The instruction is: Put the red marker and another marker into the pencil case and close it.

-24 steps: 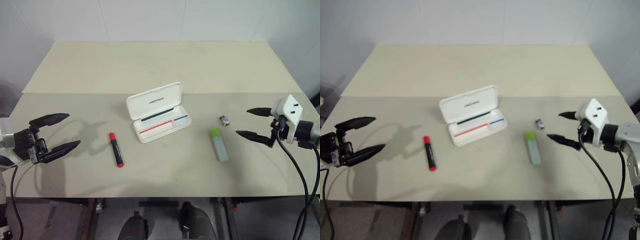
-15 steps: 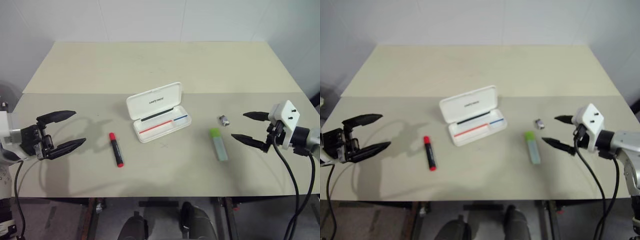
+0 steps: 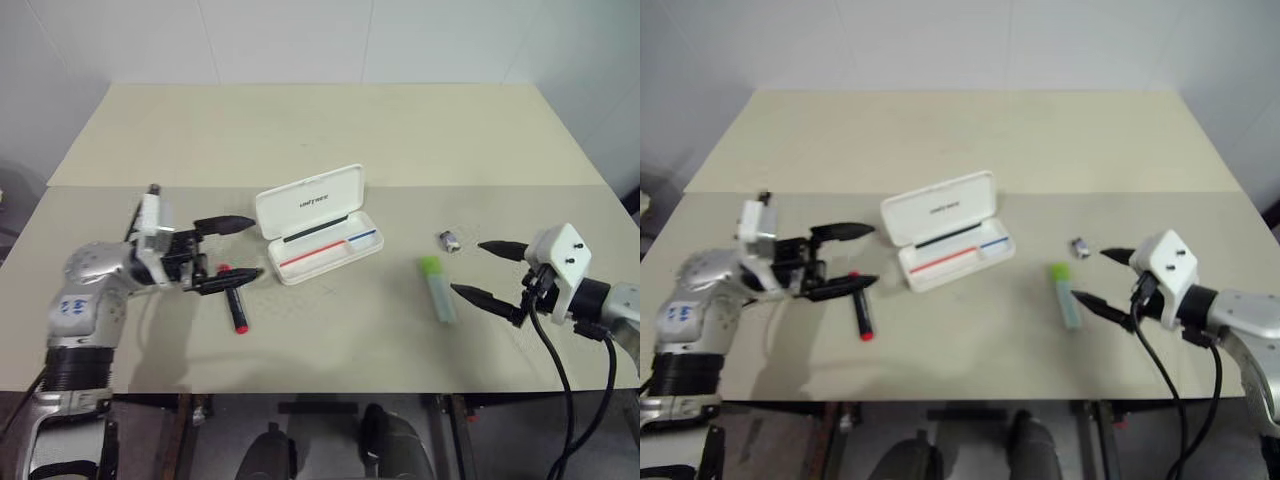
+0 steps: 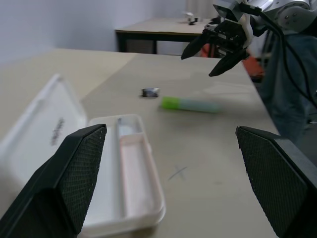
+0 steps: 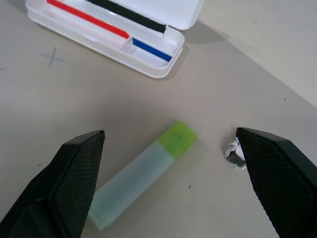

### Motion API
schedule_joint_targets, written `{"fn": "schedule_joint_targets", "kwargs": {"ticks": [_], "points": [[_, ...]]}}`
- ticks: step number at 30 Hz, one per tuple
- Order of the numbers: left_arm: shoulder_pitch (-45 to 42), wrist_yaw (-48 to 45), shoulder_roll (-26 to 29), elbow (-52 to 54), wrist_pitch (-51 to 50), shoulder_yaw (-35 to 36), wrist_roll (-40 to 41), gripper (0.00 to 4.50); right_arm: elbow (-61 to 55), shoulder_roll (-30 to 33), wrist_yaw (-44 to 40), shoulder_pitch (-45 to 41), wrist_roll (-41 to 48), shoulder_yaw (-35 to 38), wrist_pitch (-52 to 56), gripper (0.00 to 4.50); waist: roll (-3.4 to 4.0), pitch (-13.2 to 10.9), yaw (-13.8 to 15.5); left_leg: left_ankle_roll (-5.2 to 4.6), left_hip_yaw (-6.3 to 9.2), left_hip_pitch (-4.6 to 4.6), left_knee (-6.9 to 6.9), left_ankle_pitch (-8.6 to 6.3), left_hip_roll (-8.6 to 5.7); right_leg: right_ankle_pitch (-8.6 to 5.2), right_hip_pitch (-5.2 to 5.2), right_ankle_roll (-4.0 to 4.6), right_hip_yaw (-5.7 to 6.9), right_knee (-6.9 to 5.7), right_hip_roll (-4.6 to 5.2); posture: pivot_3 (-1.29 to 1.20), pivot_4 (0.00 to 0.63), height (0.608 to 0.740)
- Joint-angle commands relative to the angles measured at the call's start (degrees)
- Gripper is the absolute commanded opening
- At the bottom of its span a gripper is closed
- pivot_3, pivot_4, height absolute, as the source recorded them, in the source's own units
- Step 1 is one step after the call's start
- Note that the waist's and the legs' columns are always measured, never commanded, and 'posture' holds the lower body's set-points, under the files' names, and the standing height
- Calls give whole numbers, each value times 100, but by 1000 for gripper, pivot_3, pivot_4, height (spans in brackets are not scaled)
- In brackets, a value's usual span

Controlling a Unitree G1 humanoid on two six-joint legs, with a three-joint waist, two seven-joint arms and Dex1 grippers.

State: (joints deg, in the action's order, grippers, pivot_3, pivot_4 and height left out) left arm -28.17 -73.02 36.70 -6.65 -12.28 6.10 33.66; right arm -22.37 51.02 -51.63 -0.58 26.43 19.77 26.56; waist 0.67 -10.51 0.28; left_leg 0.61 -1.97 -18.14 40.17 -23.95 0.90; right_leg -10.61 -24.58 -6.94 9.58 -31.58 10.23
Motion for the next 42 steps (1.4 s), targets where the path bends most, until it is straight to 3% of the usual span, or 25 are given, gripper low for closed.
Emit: {"fn": "schedule_joint_targets", "kwargs": {"ticks": [1, 10, 22, 35, 42], "points": [[-357, 125, -94, -63, 71, -505, -569, 4462, -347, -78, 111, 135, 188, 405, 8, 4500, -2, 0, -3, 0, -3, 0, 3, 0, 0, 4, 0, 0, -3, 0, 0, 0, 150, 740], [-892, 228, -461, -1167, 832, -1406, -1829, 4462, -475, -236, 388, 375, 168, 538, -26, 4500, -3, 0, -20, -4, -16, 7, 2, 1, 0, 13, 0, 0, -22, 6, -7, 0, 150, 740], [-1314, -92, -766, -1937, 775, -1765, -2226, 4462, -574, -256, 531, 642, 168, 677, -19, 4500, -5, -1, 2, -12, -19, 6, 5, -1, -1, 17, 0, -2, -26, 8, -7, 0, 150, 740], [-1732, 71, -1001, -2546, 426, -2131, -2845, 4462, -398, -476, -257, 1395, 398, 1200, -864, 4500, -13, 4, 106, -19, -28, 9, 32, 3, -1, 41, 9, 5, -40, 6, -7, 0, 150, 740], [-1849, 161, -1058, -2689, 435, -2032, -2894, 2117, -249, -419, -229, 1224, 361, 1152, -918, 4500, -18, 1, 80, -25, -29, -5, 77, 0, 2, 65, 9, 12, -46, 5, -7, 0, 150, 740]]}}
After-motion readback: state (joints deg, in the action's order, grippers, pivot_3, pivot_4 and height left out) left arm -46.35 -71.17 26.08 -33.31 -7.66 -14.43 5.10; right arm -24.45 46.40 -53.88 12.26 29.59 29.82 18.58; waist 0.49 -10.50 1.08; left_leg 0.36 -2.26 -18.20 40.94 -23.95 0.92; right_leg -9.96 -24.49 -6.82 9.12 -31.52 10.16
